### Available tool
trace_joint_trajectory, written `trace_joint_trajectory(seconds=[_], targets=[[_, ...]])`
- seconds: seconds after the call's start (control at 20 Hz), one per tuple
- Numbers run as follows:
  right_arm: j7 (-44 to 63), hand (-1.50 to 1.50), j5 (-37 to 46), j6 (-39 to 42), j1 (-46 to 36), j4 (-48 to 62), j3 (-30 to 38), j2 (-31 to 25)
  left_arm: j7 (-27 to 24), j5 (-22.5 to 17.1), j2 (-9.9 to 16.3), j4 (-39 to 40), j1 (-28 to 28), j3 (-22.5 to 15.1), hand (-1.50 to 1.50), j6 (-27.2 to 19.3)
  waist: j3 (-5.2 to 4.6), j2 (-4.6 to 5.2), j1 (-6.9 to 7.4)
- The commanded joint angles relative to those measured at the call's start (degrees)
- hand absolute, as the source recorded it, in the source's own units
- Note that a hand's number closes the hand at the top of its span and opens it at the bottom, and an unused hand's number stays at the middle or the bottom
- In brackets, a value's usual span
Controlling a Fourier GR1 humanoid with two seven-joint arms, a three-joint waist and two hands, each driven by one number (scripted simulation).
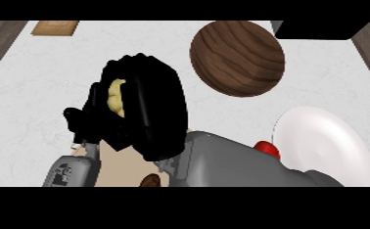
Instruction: Pick the squash from the plate and place it in the bowl
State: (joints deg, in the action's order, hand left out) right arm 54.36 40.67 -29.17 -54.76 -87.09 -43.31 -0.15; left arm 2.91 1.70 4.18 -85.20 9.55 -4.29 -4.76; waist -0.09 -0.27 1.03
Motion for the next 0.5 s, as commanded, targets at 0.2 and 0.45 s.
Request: trace_joint_trajectory(seconds=[0.2, 0.45], targets=[[11.3, 1.50, 1.1, 7.4, -13.5, 3.0, 9.3, 0.1, 3.2, -1.5, 2.5, -1.9, 0.9, 2.8, 0.00, 1.4, 0.06, 0.03, -0.59], [6.4, 1.50, 0.2, 8.4, -17.2, 13.2, 15.9, 0.1, 2.4, 0.3, 0.1, -0.7, 0.8, 1.5, 0.00, -0.9, 0.05, 0.28, -0.55]])
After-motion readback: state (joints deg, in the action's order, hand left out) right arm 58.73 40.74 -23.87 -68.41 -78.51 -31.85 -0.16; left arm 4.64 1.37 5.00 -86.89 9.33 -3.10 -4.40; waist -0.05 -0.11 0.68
